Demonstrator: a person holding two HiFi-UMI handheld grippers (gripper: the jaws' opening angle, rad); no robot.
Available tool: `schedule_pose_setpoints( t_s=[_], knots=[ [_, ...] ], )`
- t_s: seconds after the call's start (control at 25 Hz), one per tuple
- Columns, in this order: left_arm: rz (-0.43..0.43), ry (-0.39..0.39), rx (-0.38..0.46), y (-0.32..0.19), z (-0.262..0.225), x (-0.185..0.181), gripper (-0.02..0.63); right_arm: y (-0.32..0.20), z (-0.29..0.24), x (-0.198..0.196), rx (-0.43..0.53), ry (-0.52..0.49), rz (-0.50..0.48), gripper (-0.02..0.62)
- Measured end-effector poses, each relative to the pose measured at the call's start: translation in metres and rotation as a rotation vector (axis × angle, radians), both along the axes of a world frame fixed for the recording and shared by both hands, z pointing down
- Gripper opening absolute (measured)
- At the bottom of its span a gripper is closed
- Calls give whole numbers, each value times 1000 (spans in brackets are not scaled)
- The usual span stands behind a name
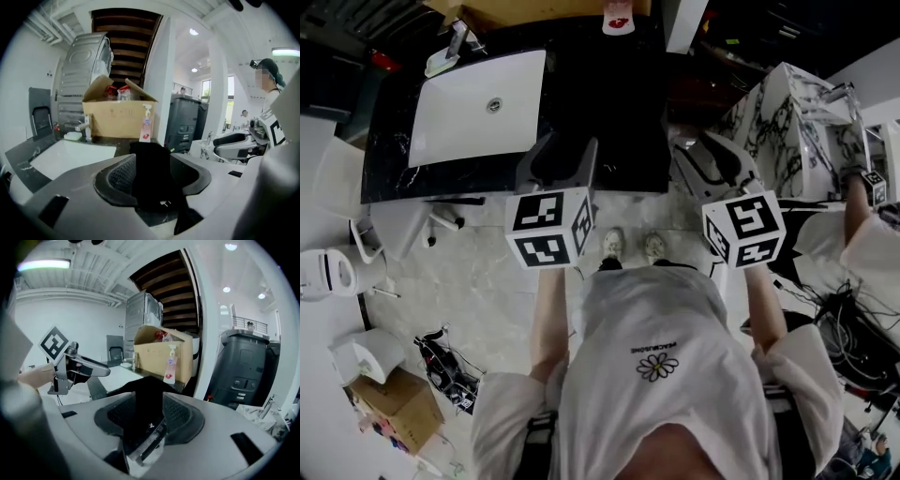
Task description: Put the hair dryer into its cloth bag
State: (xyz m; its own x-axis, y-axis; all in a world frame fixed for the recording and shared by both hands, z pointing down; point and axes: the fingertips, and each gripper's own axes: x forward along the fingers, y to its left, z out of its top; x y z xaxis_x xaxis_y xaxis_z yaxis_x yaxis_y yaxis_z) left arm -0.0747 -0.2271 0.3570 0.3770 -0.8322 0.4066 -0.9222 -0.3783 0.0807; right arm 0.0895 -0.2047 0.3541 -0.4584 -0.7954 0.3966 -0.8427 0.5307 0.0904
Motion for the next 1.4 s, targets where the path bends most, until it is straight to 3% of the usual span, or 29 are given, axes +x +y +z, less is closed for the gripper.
schedule_pose_setpoints(
  t_s=[0.2, 0.4, 0.52, 0.76, 1.4],
  knots=[
    [-38, 19, 196, -7, -77, -12, 216, -18, -70, 4, 197, -80, 50, 155],
    [-85, 48, 389, -5, -123, -11, 97, -18, -118, 1, 325, -227, 95, 123],
    [-104, 70, 463, 5, -132, -4, 36, -16, -132, -1, 376, -295, 135, 97],
    [-106, 70, 460, 21, -114, 3, 25, -2, -131, -7, 468, -309, 186, 17],
    [-110, 57, 456, 27, -110, -3, 23, 4, -111, -20, 448, -254, 170, 12]
  ],
)
